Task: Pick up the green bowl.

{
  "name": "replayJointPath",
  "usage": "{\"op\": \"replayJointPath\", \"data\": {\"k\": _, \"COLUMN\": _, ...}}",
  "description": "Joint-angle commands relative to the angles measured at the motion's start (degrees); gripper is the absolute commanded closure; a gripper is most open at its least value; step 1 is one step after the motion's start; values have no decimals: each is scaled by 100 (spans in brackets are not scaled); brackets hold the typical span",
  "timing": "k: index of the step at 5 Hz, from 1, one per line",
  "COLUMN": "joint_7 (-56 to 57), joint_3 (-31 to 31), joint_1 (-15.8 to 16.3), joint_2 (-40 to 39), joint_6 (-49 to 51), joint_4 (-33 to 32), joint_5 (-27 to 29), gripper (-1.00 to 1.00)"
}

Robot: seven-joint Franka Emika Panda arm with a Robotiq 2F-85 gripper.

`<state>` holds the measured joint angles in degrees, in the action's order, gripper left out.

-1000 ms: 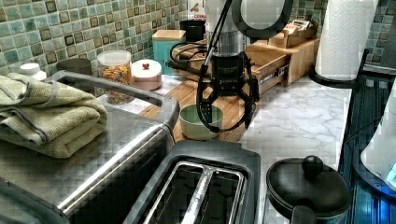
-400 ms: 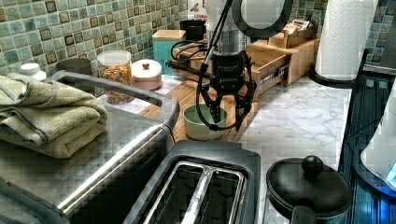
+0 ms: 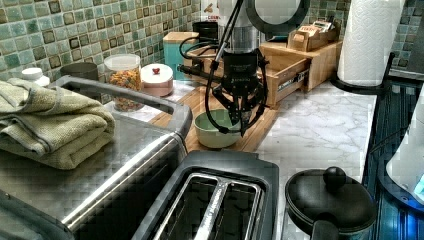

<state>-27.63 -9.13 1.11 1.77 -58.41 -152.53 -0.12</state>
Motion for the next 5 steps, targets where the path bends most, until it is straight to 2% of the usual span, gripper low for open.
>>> {"op": "replayJointPath", "data": {"k": 1, "joint_7": -1019, "joint_3": -16, "joint_1": -136, "joint_2": 281, "joint_6": 305, "joint_4": 662, "joint_5": -454, "gripper": 100}}
{"op": "replayJointPath", "data": {"k": 2, "joint_7": -1822, "joint_3": -14, "joint_1": -111, "joint_2": 375, "joint_6": 1728, "joint_4": 1671, "joint_5": -628, "gripper": 100}}
{"op": "replayJointPath", "data": {"k": 3, "joint_7": -1547, "joint_3": 71, "joint_1": -132, "joint_2": 647, "joint_6": 2181, "joint_4": 2187, "joint_5": -721, "gripper": 100}}
{"op": "replayJointPath", "data": {"k": 4, "joint_7": -624, "joint_3": 386, "joint_1": -174, "joint_2": 871, "joint_6": 2562, "joint_4": 2672, "joint_5": -262, "gripper": 100}}
{"op": "replayJointPath", "data": {"k": 5, "joint_7": -383, "joint_3": 527, "joint_1": -248, "joint_2": 990, "joint_6": 3209, "joint_4": 3135, "joint_5": -90, "gripper": 100}}
